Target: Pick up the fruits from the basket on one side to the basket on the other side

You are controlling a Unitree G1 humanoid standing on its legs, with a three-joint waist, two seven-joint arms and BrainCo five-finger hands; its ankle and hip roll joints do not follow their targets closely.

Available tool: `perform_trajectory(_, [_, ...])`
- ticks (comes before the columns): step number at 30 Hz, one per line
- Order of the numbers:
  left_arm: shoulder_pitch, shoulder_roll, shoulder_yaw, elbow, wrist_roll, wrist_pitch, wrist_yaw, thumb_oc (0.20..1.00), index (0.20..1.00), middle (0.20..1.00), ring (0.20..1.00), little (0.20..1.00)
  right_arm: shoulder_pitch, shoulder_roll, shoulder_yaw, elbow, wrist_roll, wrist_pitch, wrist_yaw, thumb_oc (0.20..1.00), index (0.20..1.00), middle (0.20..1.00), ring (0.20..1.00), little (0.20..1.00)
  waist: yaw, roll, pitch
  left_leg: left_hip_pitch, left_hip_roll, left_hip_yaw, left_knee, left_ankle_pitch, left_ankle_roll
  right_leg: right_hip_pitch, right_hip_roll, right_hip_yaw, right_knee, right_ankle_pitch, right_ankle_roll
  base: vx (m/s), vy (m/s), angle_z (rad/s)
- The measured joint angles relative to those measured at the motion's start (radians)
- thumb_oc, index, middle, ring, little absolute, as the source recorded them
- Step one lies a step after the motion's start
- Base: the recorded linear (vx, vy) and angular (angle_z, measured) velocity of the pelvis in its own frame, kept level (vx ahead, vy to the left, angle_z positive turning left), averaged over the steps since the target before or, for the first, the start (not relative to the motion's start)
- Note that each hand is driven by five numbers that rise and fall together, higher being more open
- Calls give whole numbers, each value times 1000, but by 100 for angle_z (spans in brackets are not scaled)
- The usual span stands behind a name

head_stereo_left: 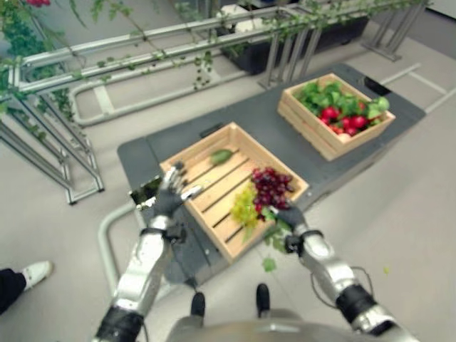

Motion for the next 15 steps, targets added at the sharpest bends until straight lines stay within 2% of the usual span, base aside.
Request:
perform_trajectory(4, [61,-2,54,94,49,-9,-1,1000,1000,1000,1000,1000,45,-31,-75,-31,-21,-9,0,200,200,200,200,200,0,2,5,2,-6,-2,1,-5,6,3,-5,0,0,-6,5,-6,7,4])
perform_trajectory(9, [93,2,53,256,160,-11,-1,1000,1000,1000,1000,1000,81,-53,-125,-60,-38,-16,-6,200,200,200,200,200,-2,-2,9,6,-17,-4,1,-7,8,10,-15,-3,0,-13,14,-12,11,1])
perform_trajectory(13, [76,0,52,504,326,4,13,1000,1000,1000,1000,1000,111,-59,-156,-107,-39,-30,-6,200,200,200,200,200,-4,-6,11,8,-23,-2,4,-11,13,12,-22,-1,0,-16,19,-24,25,0])
perform_trajectory(15, [63,-3,45,683,414,17,29,1000,1000,1000,1000,1000,130,-70,-161,-138,-39,-43,-5,200,200,200,200,200,-9,-17,18,10,-26,1,4,-12,14,13,-24,0,0,-18,21,-43,43,-1])
